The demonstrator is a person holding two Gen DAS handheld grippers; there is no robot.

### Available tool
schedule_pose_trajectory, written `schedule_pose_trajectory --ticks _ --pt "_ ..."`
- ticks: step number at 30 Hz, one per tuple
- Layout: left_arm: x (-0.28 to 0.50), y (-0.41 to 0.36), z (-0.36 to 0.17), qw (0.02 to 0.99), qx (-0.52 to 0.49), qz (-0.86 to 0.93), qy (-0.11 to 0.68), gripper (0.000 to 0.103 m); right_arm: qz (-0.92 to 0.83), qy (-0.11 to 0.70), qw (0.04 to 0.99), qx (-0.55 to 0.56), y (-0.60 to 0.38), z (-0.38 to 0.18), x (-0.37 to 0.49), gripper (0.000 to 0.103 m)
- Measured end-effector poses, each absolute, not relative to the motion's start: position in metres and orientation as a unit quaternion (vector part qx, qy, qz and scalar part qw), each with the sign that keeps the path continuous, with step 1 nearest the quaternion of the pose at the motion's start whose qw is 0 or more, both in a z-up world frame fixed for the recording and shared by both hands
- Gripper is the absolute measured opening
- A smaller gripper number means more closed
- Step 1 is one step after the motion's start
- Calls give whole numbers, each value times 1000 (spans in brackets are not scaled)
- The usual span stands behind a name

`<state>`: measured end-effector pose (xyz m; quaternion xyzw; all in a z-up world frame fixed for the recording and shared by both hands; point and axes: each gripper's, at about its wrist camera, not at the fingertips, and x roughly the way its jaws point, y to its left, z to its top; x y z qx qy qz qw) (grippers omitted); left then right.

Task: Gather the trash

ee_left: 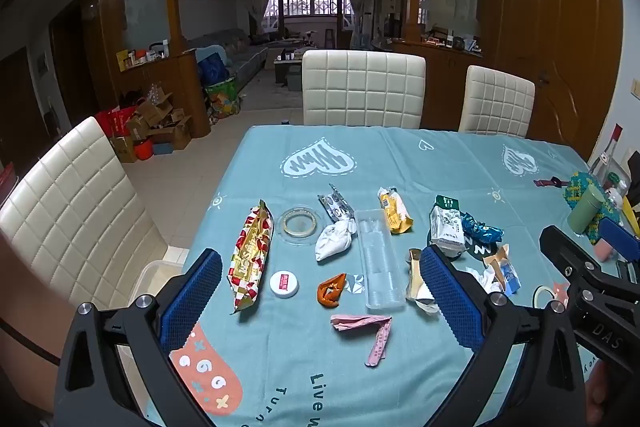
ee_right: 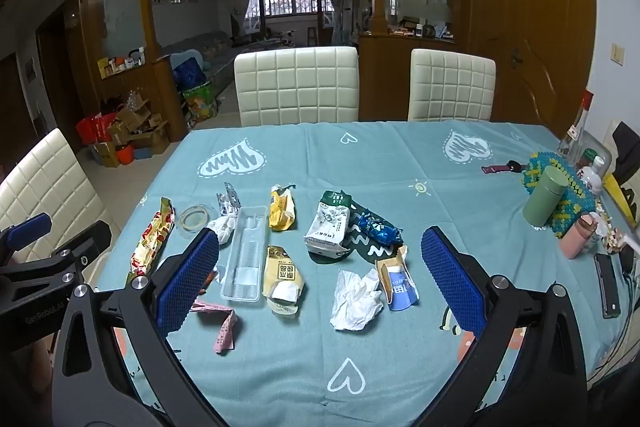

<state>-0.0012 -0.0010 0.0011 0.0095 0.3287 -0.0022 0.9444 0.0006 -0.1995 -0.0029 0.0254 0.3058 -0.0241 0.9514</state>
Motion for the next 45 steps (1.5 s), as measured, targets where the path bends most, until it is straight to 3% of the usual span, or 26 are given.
schedule_pose_trajectory --ticks 45 --pt "1 -7 -5 944 8 -11 329 97 -25 308 951 23 -199 -2 0 100"
